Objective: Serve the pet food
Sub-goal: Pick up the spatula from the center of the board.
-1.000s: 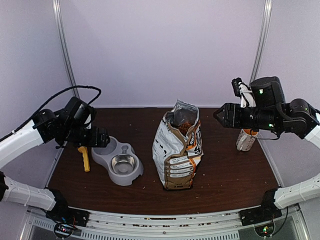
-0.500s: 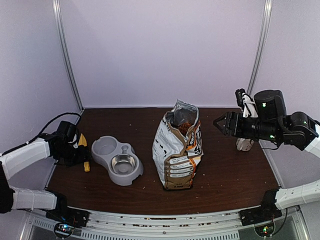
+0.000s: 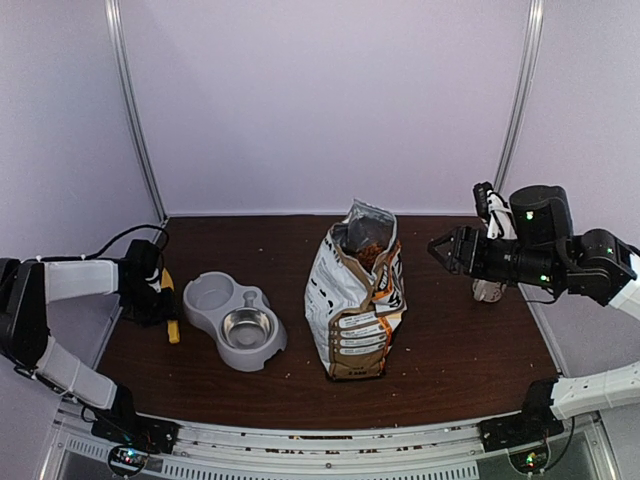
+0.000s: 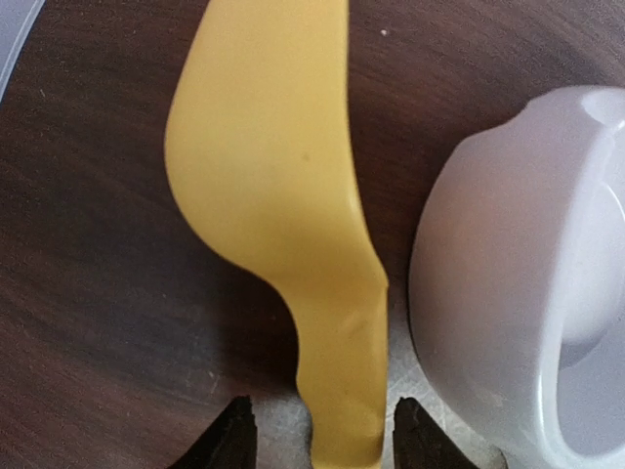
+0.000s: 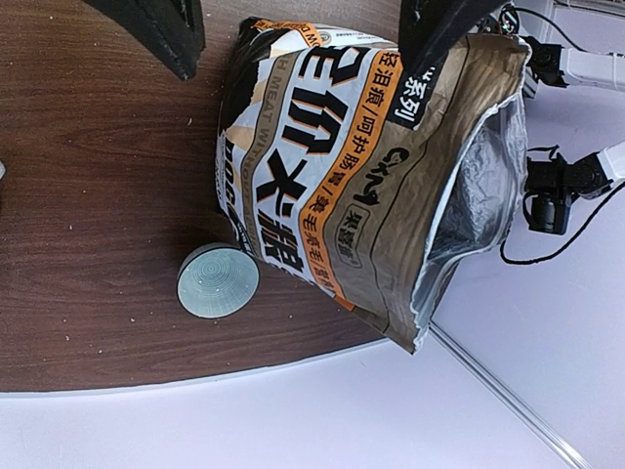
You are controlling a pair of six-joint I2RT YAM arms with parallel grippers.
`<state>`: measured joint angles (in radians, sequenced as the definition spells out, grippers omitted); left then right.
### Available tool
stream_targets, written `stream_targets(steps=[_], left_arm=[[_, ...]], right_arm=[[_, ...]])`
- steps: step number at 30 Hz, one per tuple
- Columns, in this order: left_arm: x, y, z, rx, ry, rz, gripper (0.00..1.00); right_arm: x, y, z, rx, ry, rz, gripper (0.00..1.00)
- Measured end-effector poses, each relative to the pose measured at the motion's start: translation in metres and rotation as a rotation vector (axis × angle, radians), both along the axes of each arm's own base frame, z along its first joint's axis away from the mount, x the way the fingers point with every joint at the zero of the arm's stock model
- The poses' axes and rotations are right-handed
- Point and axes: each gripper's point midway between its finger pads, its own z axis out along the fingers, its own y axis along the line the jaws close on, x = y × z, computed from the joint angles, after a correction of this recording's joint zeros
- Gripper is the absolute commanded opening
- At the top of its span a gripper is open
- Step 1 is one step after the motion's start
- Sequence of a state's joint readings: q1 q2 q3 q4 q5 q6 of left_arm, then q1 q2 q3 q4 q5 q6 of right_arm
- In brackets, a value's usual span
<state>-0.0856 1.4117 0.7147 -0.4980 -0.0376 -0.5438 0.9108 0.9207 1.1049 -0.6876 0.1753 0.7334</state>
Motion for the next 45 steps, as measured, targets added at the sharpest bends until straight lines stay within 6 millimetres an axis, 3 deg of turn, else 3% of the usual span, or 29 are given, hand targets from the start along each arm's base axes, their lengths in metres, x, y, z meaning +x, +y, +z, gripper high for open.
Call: stream_targets(steps=[7, 13, 20, 25, 30, 32, 34, 37, 41, 45], left_arm=[[0.009, 0.005, -0.017, 0.012, 0.038, -0.004, 0.33], [0.019, 0.003, -0.015, 0.012, 0.024, -0.022, 0.12], [0.016, 0.002, -0.011, 0.005, 0.024, -0.031, 0.10], [0.013, 0.000, 0.031, -0.008, -0.074, -0.042, 0.10], [0.014, -0.013, 0.096, -0.059, -0.218, -0.096, 0.07], [0.017, -0.030, 0.126, -0.081, -0.272, -0.161, 0.08], [0.018, -0.062, 0.161, -0.115, -0.333, -0.274, 0.08], [0.008, -0.126, 0.218, -0.195, -0.438, -0.492, 0.09], [-0.032, -0.200, 0.270, -0.325, -0.512, -0.763, 0.09], [-0.086, -0.255, 0.295, -0.442, -0.507, -1.004, 0.11]], right_arm=[[0.002, 0.003, -0.002, -0.005, 0.006, 0.002, 0.67], [0.004, 0.005, -0.001, -0.009, 0.008, 0.001, 0.66], [0.005, 0.006, -0.001, -0.013, 0.009, 0.003, 0.65], [0.003, 0.007, 0.009, -0.021, -0.006, 0.025, 0.65], [-0.002, 0.012, 0.025, -0.022, -0.044, 0.087, 0.65], [-0.005, 0.016, 0.028, -0.026, -0.055, 0.126, 0.65], [-0.010, 0.021, 0.031, -0.029, -0.061, 0.175, 0.66], [-0.018, 0.027, 0.038, -0.026, -0.077, 0.245, 0.66], [-0.028, 0.033, 0.056, -0.020, -0.108, 0.326, 0.66], [-0.035, 0.038, 0.076, -0.020, -0.142, 0.397, 0.66]])
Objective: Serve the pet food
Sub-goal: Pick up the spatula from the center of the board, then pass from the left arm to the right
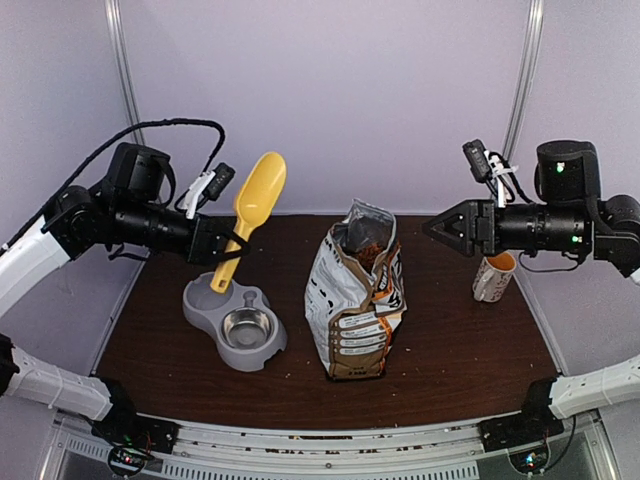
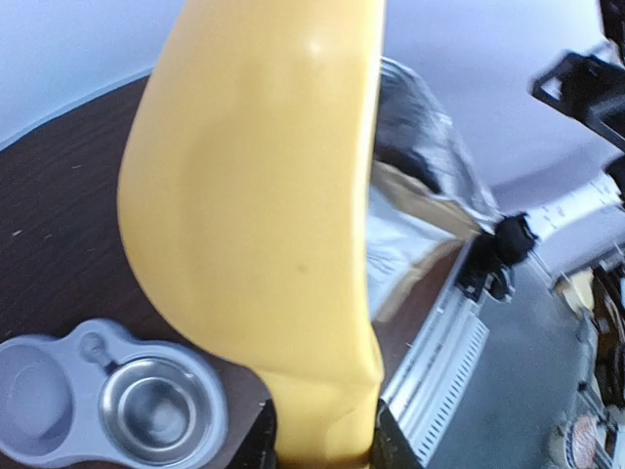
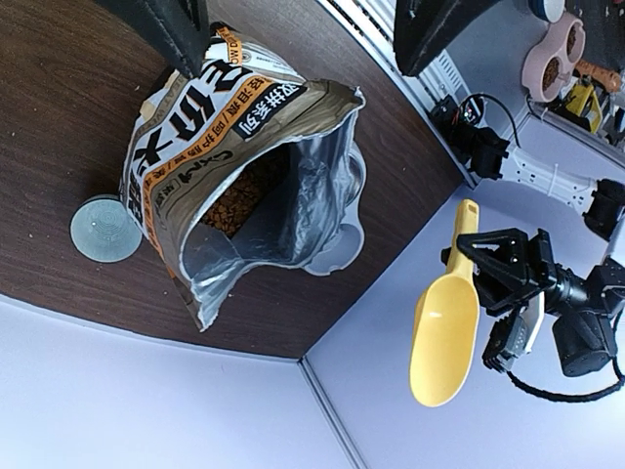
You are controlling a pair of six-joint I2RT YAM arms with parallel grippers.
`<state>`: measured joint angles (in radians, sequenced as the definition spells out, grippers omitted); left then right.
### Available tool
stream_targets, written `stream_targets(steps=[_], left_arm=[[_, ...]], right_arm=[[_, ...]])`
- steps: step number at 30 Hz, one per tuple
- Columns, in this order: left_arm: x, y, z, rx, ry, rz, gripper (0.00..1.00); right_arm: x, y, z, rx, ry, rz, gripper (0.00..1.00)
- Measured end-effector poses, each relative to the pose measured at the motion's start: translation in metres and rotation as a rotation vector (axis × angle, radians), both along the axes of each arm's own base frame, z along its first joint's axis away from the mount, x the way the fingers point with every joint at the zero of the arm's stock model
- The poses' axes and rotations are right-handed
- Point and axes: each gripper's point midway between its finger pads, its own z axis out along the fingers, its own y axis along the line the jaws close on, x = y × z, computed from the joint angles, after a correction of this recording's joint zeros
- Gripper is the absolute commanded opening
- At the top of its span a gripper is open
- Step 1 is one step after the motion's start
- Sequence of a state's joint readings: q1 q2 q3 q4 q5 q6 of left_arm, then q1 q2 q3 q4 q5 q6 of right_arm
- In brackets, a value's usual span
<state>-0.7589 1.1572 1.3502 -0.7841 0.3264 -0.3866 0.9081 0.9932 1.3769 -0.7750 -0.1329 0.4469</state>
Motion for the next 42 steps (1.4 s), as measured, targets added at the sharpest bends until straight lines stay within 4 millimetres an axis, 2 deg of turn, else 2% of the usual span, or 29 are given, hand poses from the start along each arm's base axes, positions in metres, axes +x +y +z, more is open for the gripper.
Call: stream_targets(steps=[3, 7, 9, 14, 18, 23, 31, 42], left_arm=[[-0.040, -0.034, 0.010, -0.029, 0.020, -0.179, 0.11], [-0.084, -0.066, 0.008, -0.031, 0.083, -0.366, 0.11], [-0.100, -0.075, 0.003, -0.017, 0.121, -0.429, 0.11], [-0.124, -0.090, -0.007, 0.004, 0.192, -0.529, 0.11], [-0.135, -0.095, -0.004, 0.002, 0.216, -0.575, 0.11], [-0.144, -0.096, 0.005, -0.017, 0.216, -0.610, 0.11], [-0.151, -0.096, -0.001, 0.001, 0.246, -0.629, 0.11], [-0.150, -0.097, -0.003, 0.008, 0.254, -0.629, 0.11]], right_arm=[[-0.006, 0.005, 0.010, -0.011, -0.010, 0.054, 0.65], [-0.010, 0.017, 0.022, -0.028, -0.016, 0.125, 0.64], [-0.014, 0.023, 0.023, -0.040, -0.014, 0.164, 0.65], [-0.035, 0.042, 0.023, -0.052, -0.010, 0.293, 0.59], [-0.045, 0.054, 0.019, -0.062, -0.006, 0.354, 0.52], [-0.044, 0.061, 0.020, -0.070, -0.014, 0.368, 0.43], [-0.045, 0.069, 0.030, -0.069, -0.049, 0.391, 0.28], [-0.052, 0.076, 0.023, -0.099, -0.047, 0.440, 0.21]])
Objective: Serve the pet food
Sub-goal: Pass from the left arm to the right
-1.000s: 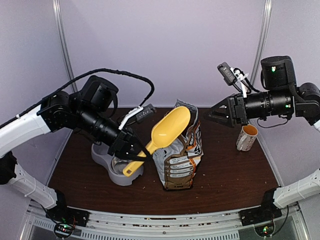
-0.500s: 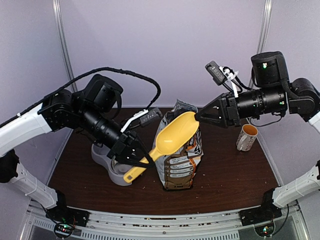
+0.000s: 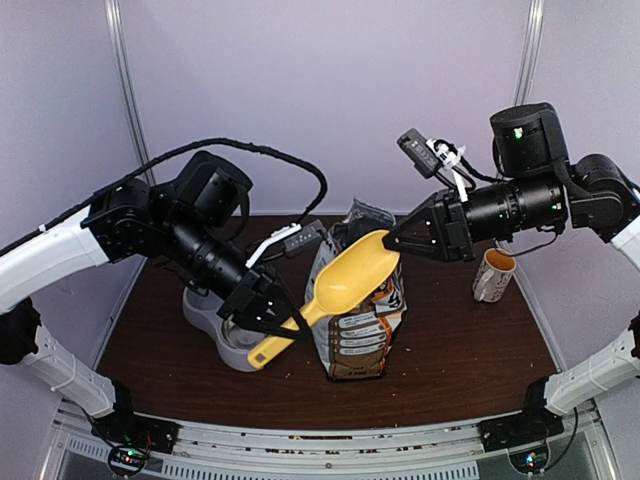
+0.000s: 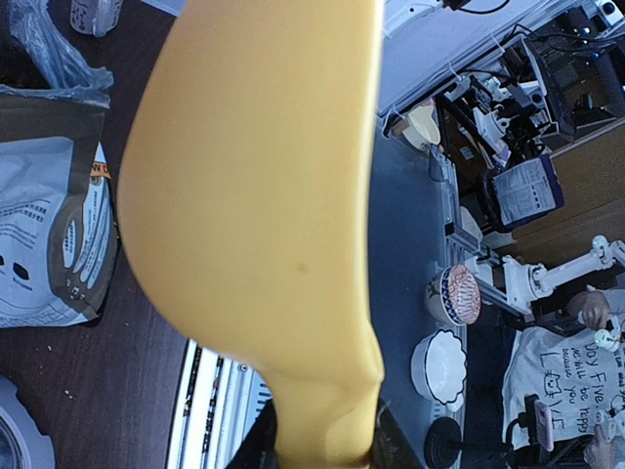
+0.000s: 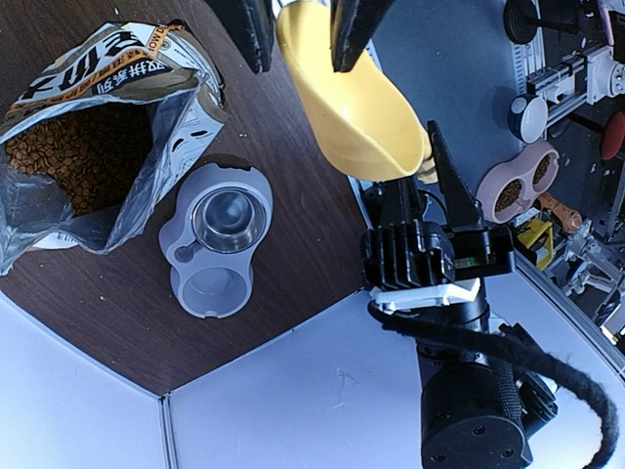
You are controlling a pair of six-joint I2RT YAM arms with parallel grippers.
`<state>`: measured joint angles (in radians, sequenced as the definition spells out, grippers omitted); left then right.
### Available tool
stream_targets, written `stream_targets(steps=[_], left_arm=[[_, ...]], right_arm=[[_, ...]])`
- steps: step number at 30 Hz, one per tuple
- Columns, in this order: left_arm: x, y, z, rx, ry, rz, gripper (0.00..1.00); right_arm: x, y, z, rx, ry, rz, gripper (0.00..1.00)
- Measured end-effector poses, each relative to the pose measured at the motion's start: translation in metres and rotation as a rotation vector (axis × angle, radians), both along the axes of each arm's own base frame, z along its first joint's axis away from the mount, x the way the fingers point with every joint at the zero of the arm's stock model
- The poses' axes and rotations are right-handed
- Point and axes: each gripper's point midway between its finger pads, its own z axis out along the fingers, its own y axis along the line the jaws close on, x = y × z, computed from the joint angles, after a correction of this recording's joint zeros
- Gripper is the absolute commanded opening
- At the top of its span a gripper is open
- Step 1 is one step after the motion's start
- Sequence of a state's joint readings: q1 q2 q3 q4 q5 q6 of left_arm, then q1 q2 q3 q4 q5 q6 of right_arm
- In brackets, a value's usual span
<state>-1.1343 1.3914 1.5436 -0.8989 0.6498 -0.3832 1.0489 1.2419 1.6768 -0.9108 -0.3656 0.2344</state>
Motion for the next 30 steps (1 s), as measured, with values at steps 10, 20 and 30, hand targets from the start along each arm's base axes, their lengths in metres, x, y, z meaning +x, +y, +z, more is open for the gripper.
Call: stream_targets(steps=[10, 20, 30], left_arm=[[0.000, -0.001, 0.001, -0.003, -0.001, -0.001, 0.11], [-0.001, -0.001, 0.003, -0.004, -0.001, -0.007, 0.20], [0.018, 0.001, -0.003, 0.025, -0.088, 0.078, 0.75]], right_arm=[[0.000, 0.001, -0.005, -0.015, 0.006, 0.003, 0.14], [0.000, 0.001, -0.005, -0.014, 0.011, 0.002, 0.00], [0.003, -0.002, -0.013, -0.012, 0.014, -0.036, 0.00]])
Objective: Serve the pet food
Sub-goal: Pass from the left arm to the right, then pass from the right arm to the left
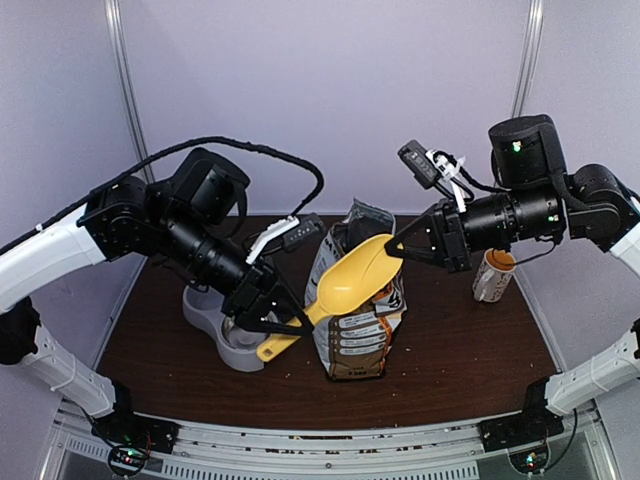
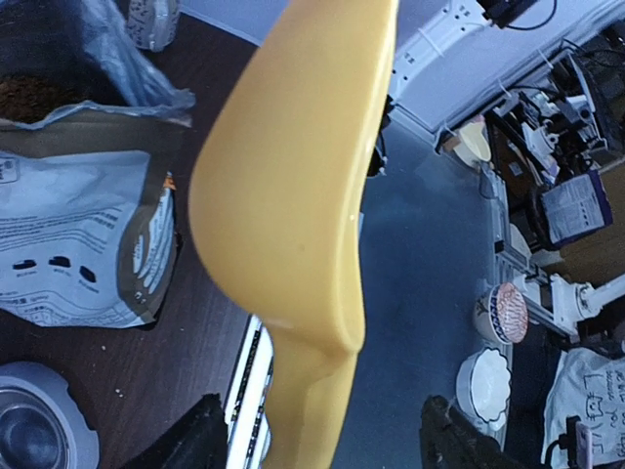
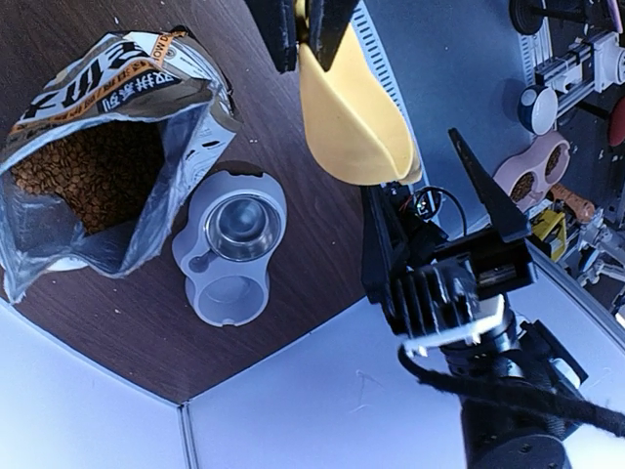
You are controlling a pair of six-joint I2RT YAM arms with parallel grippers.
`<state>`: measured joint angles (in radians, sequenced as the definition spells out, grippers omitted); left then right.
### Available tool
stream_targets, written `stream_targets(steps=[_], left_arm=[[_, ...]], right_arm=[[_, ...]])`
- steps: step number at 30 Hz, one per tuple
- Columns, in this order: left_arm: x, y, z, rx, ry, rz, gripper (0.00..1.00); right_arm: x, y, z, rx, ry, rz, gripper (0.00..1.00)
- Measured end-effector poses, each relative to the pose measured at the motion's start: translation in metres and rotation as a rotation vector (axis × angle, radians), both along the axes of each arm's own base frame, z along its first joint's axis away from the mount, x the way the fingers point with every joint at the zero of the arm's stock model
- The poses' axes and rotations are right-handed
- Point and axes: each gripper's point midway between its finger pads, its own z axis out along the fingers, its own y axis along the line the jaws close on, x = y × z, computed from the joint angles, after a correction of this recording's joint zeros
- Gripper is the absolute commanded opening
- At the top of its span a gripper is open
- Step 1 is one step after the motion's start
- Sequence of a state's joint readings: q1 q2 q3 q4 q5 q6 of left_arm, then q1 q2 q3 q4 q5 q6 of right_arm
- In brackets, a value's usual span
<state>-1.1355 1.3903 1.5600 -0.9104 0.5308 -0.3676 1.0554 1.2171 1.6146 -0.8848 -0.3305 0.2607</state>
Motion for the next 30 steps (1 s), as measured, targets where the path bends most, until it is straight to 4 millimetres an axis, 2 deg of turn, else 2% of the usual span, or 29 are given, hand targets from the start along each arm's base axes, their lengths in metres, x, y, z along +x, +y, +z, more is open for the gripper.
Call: stream_targets(steps=[6, 8, 11, 15, 19, 23, 30], left_arm=[[0.029, 0.015, 0.013, -0.060, -0.136, 0.181, 0.88], [0.040, 0.023, 0.024, -0.106, -0.176, 0.258, 0.96], [0.057, 0.038, 0.052, -0.210, -0.242, 0.396, 0.98], [0.070, 0.061, 0.087, -0.353, -0.282, 0.546, 0.98], [0.077, 0.070, 0.098, -0.423, -0.275, 0.623, 0.98], [0.080, 0.056, 0.091, -0.401, -0.239, 0.611, 0.98], [0.070, 0.013, 0.069, -0.364, -0.133, 0.479, 0.98]], right_arm=[[0.015, -0.021, -0.013, 0.064, 0.028, -0.149, 0.00], [0.020, -0.027, -0.017, 0.116, 0.044, -0.187, 0.00], [0.026, -0.030, -0.019, 0.192, 0.067, -0.228, 0.00], [0.028, -0.033, -0.008, 0.321, 0.069, -0.247, 0.00], [0.024, -0.038, 0.015, 0.456, 0.053, -0.243, 0.00], [0.022, -0.039, 0.040, 0.559, 0.031, -0.230, 0.00], [0.033, -0.024, 0.037, 0.551, 0.052, -0.232, 0.00]])
